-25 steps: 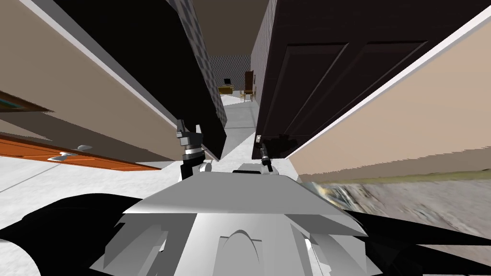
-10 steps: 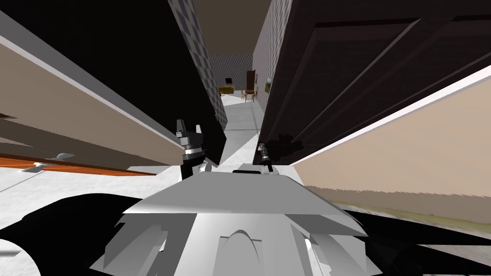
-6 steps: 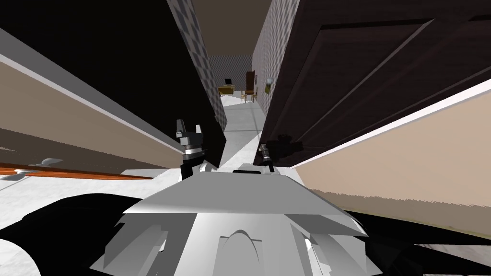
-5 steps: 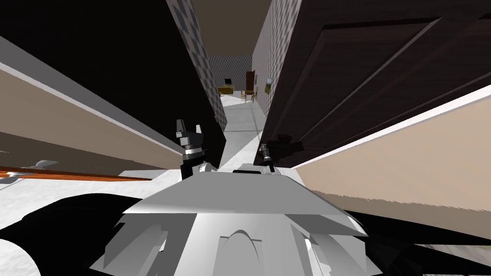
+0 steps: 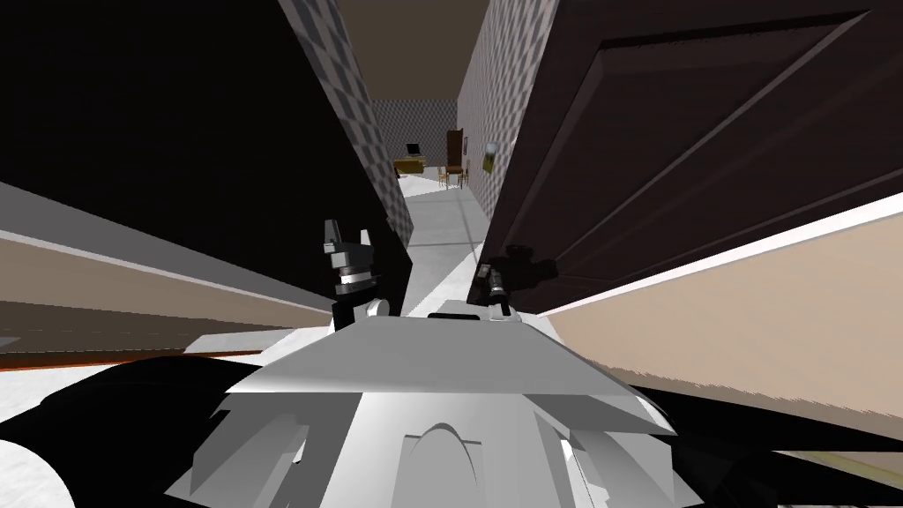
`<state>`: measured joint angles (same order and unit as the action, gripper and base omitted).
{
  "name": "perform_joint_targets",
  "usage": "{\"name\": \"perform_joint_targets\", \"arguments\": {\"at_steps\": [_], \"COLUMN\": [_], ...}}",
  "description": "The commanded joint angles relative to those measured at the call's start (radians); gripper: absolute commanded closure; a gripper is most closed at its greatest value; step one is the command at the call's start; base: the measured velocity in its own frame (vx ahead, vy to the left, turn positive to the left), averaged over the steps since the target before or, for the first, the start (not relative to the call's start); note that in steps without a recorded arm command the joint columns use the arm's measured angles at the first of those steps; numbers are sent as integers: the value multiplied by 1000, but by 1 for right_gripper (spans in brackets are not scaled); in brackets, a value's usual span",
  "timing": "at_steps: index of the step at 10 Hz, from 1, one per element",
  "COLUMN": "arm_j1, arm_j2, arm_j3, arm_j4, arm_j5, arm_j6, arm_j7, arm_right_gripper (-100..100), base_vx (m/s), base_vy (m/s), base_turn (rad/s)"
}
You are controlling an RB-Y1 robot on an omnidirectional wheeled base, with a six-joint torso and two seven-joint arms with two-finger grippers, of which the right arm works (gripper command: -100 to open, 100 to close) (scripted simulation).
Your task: Push the door open
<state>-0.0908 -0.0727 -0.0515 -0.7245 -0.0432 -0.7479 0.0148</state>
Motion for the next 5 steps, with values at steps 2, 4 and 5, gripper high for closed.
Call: {"name": "perform_joint_targets", "arguments": {"at_steps": [2,4,5], "arm_j1": [4,9,11], "arm_j2": [3,11,16], "arm_j3": [-1,-2,-2], "arm_j4": [-4,-8,-11], "arm_j5": [-3,-7,-9], "arm_j6": [-2,-5,-6], "arm_j7": [-1,-2,-3], "arm_right_gripper": [-100,-100,-100], "base_vx": [-76,-198,-222], "base_vy": [60,77,105], "base_turn": [-41,-30,-63]}}
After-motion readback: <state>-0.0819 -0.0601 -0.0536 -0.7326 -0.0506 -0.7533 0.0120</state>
